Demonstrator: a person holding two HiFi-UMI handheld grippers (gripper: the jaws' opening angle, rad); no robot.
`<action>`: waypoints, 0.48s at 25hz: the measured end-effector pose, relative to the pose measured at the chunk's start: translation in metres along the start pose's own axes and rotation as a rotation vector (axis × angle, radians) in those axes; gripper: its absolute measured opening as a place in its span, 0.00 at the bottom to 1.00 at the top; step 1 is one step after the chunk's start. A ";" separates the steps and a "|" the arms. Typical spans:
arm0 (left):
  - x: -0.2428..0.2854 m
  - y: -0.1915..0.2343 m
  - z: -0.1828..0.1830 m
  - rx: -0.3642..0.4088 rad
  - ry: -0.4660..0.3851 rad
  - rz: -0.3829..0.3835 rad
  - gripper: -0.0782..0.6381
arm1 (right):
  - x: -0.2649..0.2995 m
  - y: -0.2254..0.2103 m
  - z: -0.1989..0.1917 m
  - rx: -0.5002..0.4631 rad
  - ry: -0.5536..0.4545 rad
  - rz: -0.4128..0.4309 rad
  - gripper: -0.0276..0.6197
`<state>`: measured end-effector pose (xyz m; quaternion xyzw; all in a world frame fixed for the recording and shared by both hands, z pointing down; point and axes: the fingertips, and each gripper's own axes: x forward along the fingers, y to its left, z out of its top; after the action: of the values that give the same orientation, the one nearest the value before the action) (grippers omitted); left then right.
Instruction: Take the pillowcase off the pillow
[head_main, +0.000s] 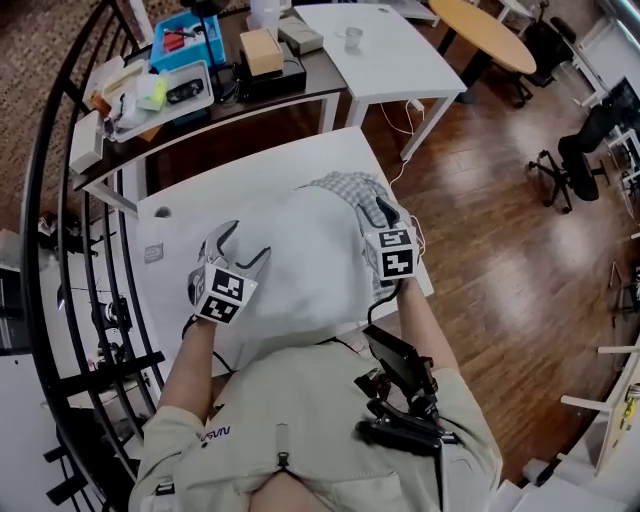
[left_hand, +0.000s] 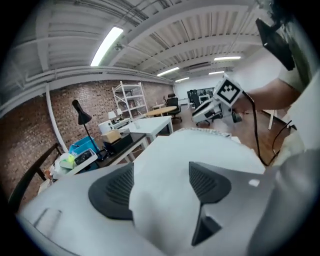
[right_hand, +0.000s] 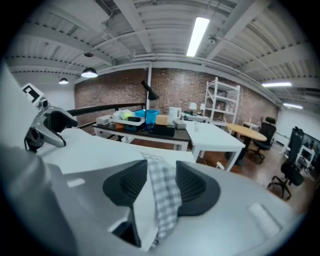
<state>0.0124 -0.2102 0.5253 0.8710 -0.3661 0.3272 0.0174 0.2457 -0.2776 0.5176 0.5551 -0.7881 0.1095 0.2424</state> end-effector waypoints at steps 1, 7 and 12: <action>0.013 -0.003 -0.011 -0.009 0.046 -0.031 0.57 | 0.013 0.004 0.007 -0.021 0.017 0.034 0.33; 0.026 -0.045 -0.061 -0.061 0.116 -0.152 0.25 | 0.089 0.023 -0.007 -0.081 0.213 0.193 0.38; -0.016 -0.026 -0.020 -0.061 -0.050 -0.048 0.16 | 0.118 -0.026 0.010 -0.156 0.170 -0.011 0.05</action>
<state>0.0096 -0.1756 0.5371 0.8866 -0.3551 0.2934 0.0424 0.2359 -0.3884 0.5654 0.5275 -0.7678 0.0930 0.3514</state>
